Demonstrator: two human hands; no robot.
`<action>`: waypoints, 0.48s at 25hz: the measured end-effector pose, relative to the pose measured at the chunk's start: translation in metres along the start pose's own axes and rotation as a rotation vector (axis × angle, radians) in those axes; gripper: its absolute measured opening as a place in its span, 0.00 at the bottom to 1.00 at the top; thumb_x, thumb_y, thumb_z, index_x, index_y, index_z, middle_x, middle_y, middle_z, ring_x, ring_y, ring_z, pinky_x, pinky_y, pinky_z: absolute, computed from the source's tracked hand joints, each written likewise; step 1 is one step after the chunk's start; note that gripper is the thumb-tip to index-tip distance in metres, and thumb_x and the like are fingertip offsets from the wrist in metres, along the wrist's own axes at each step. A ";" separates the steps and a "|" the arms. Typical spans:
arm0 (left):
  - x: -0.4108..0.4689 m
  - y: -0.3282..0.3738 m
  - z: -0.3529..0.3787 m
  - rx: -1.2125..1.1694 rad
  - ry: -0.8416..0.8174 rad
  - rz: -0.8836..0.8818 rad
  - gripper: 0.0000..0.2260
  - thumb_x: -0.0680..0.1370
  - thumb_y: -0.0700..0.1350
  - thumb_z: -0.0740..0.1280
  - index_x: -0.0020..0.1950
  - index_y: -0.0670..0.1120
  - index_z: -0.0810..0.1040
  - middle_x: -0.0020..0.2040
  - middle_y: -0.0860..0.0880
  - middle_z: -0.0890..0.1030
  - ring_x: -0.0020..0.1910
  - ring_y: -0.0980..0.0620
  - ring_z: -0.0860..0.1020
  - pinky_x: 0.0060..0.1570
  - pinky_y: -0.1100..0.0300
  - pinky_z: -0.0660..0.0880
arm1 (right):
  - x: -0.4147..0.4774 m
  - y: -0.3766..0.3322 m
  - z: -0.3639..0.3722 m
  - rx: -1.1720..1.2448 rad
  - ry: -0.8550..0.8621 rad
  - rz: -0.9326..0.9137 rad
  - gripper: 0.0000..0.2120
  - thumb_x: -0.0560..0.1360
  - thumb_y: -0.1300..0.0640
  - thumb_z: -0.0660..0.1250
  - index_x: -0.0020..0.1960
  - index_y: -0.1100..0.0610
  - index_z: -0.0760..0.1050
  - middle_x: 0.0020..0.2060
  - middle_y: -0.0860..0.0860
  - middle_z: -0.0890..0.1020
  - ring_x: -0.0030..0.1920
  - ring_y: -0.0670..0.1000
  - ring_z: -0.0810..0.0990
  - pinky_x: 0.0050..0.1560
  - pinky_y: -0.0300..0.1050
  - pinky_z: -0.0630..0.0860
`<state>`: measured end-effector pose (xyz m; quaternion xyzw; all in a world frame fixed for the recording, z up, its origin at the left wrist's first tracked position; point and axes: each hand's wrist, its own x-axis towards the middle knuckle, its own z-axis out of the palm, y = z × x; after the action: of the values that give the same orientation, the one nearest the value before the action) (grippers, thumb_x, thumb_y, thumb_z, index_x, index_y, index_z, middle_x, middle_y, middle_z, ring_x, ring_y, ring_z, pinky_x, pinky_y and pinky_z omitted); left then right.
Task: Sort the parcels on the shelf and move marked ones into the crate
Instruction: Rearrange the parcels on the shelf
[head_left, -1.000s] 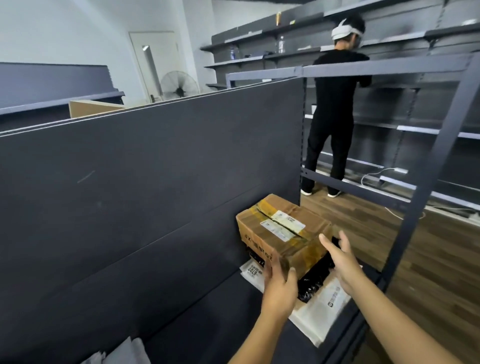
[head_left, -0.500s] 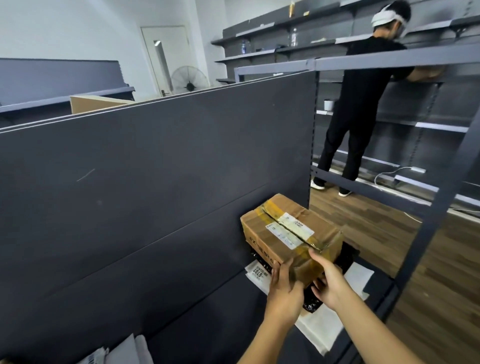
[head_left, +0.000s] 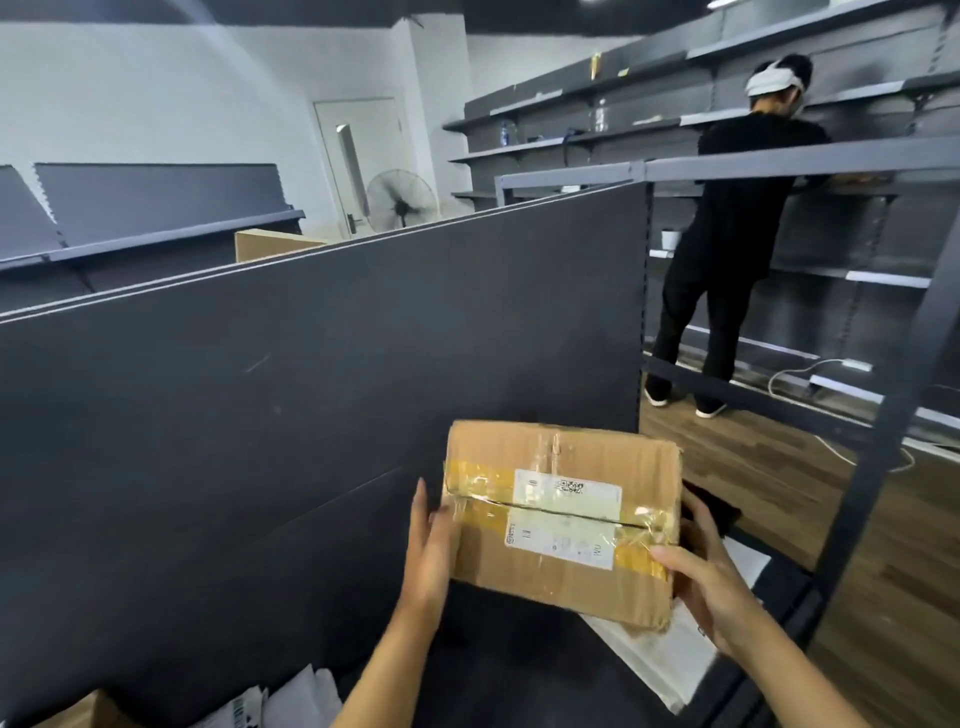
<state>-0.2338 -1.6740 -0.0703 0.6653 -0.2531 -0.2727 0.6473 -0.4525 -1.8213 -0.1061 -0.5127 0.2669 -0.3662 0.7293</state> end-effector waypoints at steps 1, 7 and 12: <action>-0.002 0.004 -0.011 -0.014 -0.070 0.008 0.21 0.80 0.56 0.56 0.74 0.59 0.61 0.70 0.55 0.71 0.67 0.54 0.72 0.66 0.56 0.68 | -0.004 0.000 0.005 -0.024 -0.048 -0.005 0.45 0.50 0.53 0.77 0.64 0.36 0.66 0.63 0.51 0.75 0.62 0.55 0.75 0.52 0.49 0.74; -0.041 0.002 -0.071 -0.111 -0.163 0.106 0.23 0.75 0.56 0.59 0.71 0.57 0.67 0.65 0.53 0.77 0.64 0.53 0.76 0.66 0.49 0.70 | -0.026 0.004 0.053 -0.088 -0.195 -0.044 0.42 0.61 0.65 0.63 0.69 0.36 0.59 0.63 0.46 0.75 0.57 0.43 0.79 0.50 0.41 0.77; -0.071 0.008 -0.117 -0.070 -0.109 0.210 0.25 0.77 0.56 0.61 0.74 0.59 0.61 0.71 0.55 0.71 0.70 0.54 0.70 0.70 0.48 0.67 | -0.030 0.004 0.097 -0.090 -0.244 -0.006 0.35 0.62 0.63 0.62 0.67 0.42 0.65 0.54 0.46 0.81 0.53 0.44 0.81 0.46 0.40 0.76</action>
<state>-0.2043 -1.5407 -0.0584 0.5962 -0.3464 -0.2479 0.6805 -0.3950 -1.7430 -0.0775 -0.5862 0.1908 -0.2909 0.7317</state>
